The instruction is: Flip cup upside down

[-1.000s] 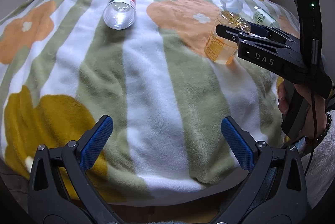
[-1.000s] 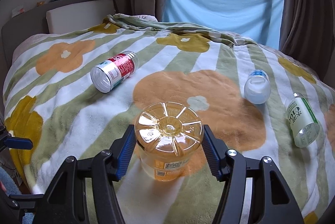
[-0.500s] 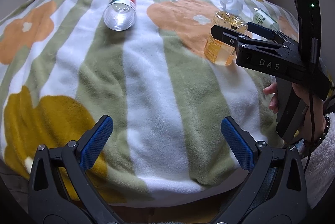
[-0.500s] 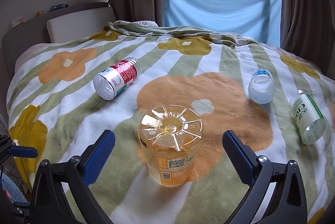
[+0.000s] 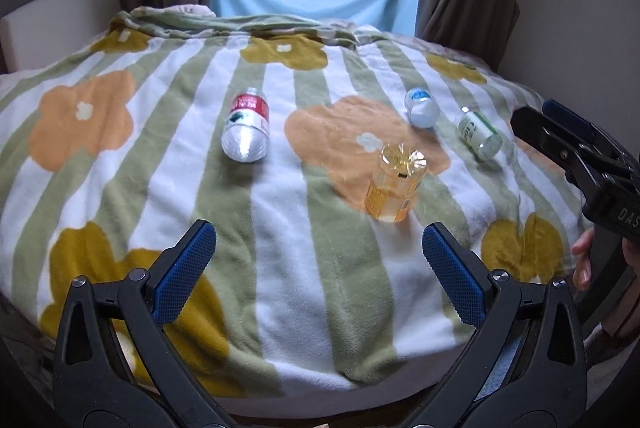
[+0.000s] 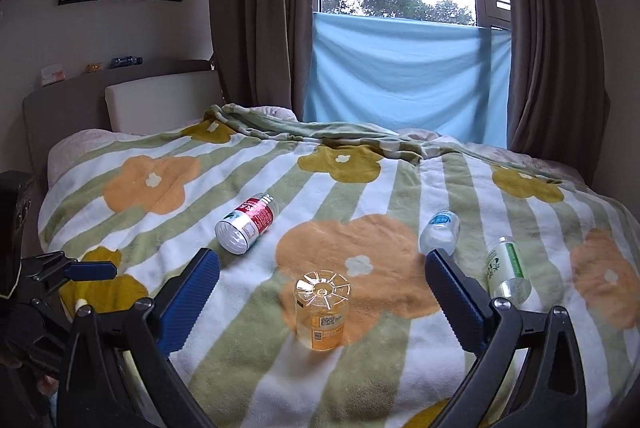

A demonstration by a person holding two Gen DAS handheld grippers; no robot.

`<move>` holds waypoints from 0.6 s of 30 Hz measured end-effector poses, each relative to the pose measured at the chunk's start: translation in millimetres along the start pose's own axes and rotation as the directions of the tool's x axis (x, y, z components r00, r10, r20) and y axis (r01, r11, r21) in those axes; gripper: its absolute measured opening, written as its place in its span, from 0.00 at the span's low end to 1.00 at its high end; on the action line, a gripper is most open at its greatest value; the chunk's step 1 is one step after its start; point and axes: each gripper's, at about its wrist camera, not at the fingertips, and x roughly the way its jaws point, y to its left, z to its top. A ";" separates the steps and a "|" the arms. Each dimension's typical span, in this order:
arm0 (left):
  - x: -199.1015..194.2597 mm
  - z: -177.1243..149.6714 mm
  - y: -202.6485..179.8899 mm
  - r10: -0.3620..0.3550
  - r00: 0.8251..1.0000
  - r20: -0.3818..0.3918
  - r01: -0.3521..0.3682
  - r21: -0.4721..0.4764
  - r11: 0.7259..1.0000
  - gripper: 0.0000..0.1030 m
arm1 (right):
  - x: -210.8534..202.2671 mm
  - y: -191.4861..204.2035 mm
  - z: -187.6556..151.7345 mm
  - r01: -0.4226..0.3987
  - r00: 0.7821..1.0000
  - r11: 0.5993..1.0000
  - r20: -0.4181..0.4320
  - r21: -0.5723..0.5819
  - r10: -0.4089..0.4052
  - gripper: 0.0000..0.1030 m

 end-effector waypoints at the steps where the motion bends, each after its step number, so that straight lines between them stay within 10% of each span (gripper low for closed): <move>1: -11.8 8.4 -2.0 0.005 0.999 0.036 -0.005 -0.002 1.000 1.00 | -12.6 -1.8 5.9 0.007 1.000 1.000 -0.004 0.016 -0.007 0.99; 13: -128.6 50.7 -58.9 0.139 0.915 0.380 -0.206 0.140 0.969 1.00 | -139.8 -10.8 36.2 0.269 0.955 0.957 0.104 0.107 -0.279 0.99; 18: -136.1 38.6 -59.1 0.103 0.919 0.380 -0.144 0.080 0.986 1.00 | -155.4 -19.4 25.0 0.304 0.940 0.937 0.107 0.170 -0.325 0.99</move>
